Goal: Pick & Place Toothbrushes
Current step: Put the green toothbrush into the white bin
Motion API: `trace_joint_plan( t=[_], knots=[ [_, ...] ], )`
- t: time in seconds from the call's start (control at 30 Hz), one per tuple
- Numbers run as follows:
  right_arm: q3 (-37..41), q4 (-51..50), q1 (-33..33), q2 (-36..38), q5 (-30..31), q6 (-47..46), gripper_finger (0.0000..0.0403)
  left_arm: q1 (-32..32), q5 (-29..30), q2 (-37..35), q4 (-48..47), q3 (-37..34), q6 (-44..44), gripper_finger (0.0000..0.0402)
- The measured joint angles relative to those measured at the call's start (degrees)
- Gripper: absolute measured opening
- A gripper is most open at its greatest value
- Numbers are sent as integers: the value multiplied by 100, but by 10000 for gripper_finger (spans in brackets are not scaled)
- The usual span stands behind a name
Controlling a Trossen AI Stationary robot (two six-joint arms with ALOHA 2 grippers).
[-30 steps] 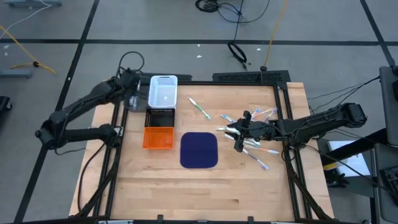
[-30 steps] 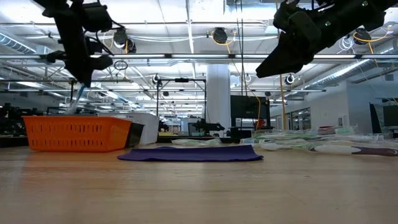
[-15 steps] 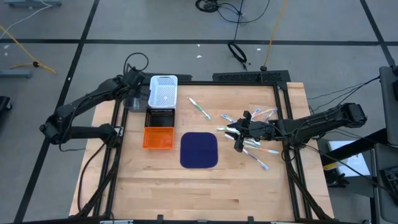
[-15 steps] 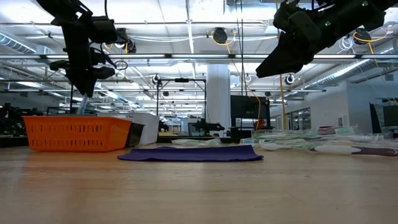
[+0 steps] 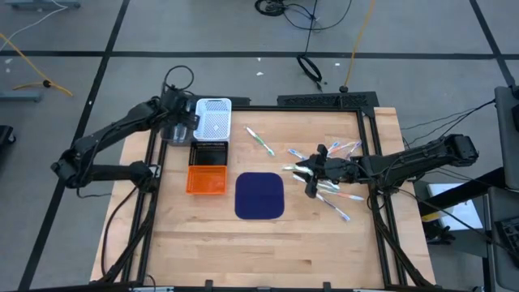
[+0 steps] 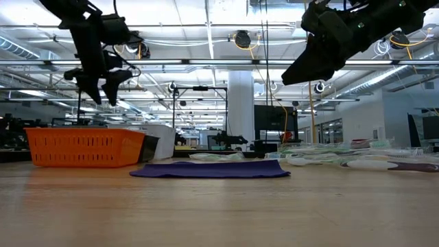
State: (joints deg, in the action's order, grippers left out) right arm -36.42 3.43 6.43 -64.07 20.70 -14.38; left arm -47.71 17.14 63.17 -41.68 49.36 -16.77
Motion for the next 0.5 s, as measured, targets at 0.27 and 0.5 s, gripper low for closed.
trace_joint_plan(
  t=[0.27,0.5],
  knots=[
    [0,783,-495,-741,-150,46,140,518,-692,-34,659,0,256,246],
    [-4,1621,-1085,-1659,-179,205,139,934,-704,-34,906,0,102,246]
  ],
)
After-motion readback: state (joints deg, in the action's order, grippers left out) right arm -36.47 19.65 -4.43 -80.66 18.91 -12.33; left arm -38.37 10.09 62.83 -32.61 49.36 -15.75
